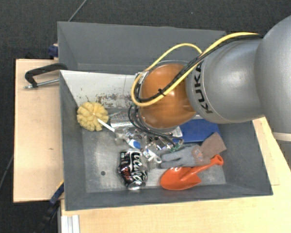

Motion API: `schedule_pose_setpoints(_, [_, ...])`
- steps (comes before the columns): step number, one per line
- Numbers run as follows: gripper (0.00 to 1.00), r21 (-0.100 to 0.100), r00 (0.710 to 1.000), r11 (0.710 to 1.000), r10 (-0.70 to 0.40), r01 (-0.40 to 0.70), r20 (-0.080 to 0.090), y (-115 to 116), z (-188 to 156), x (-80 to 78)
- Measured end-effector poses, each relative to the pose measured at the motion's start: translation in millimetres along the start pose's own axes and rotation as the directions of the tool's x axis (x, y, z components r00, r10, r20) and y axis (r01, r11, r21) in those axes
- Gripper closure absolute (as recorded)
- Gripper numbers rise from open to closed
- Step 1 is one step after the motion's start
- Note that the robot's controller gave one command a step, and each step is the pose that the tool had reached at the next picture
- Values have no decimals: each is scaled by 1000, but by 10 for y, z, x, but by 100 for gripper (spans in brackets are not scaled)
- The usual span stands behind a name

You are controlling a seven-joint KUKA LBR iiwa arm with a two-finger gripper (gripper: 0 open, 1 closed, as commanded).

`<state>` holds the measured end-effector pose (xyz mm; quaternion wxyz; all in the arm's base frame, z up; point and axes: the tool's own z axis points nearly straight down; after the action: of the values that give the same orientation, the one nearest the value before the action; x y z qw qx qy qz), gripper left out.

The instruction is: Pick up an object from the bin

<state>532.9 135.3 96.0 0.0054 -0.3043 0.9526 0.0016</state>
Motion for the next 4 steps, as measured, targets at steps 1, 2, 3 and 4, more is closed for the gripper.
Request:
schedule_pose_setpoints(1, [100,-3,793,793,609,-609,-2,-109,194,-34])
schedule_pose_setpoints(2, [100,-3,793,793,609,-609,-1,-111,193,-36])
schedule_pose_setpoints(3, [100,-3,793,793,609,-609,-1,-230,-161,9])
schedule_pose_setpoints(4, [100,-2,797,797,605,-605,1,-293,-836,137])
